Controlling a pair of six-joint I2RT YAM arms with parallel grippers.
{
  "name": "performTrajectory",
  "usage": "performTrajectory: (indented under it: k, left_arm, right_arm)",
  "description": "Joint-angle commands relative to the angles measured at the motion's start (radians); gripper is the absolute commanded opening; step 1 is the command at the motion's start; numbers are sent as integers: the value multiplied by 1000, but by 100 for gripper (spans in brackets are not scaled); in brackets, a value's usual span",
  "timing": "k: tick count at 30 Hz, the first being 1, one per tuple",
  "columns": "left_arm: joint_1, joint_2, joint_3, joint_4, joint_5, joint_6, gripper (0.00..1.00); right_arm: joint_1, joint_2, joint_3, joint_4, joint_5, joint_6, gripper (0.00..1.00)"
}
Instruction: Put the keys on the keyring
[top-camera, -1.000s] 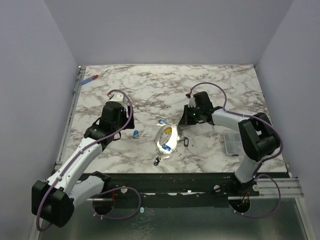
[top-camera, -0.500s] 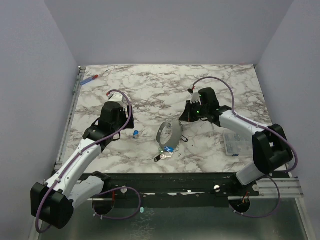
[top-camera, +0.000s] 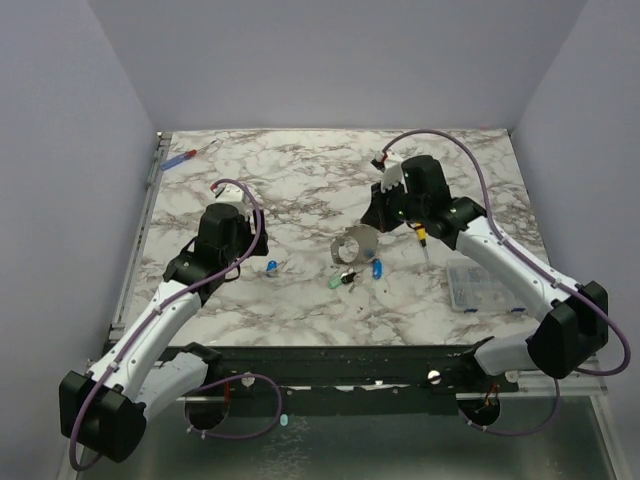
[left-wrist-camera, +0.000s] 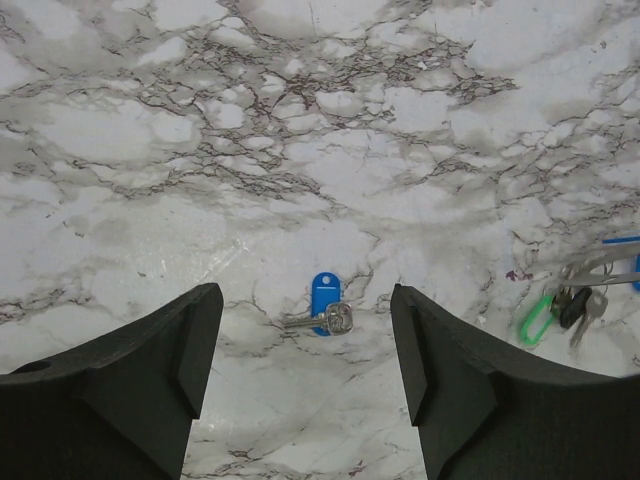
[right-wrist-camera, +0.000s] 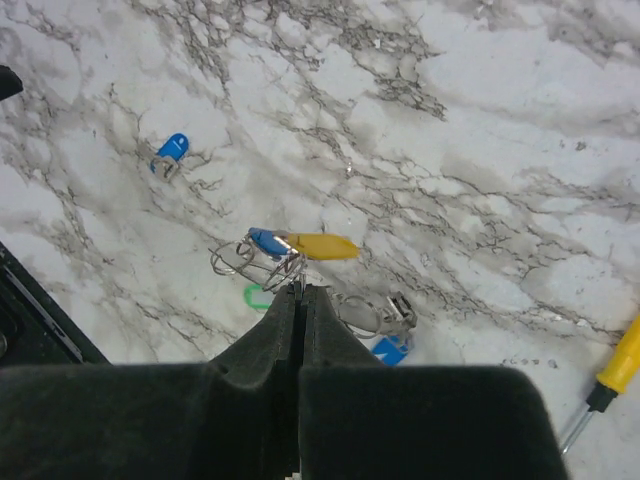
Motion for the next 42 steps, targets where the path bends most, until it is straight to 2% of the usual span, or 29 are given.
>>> performTrajectory:
  k: [1, 7, 14, 19, 25, 28, 36, 42]
  left_arm:
    - [-1, -25, -11, 19, 30, 12, 74]
    - [-2, -41, -13, 22, 36, 14, 74]
    - [-2, -63, -15, 32, 78, 18, 74]
    - [-2, -139, -38, 94, 270, 29, 74]
    - [-3, -222, -78, 251, 577, -39, 74]
    - [-3, -231, -70, 326, 680, -89, 74]
    - [-6, -232, -67, 611, 862, -206, 73]
    - [-31, -230, -91, 846, 917, -302, 60]
  right_arm:
    - [49, -47, 92, -135, 142, -90, 1]
    - [199, -65, 120, -173, 342, -196, 1]
    - [241, -169, -84, -25, 366, -159, 1]
    - [241, -312, -181, 74, 296, -178, 1]
    - [241, -400, -139, 38, 132, -232, 1]
    - [241, -435, -117, 27, 69, -239, 1]
    - [239, -493, -59, 4, -50, -245, 1]
    - [240, -499, 0, -45, -116, -247, 1]
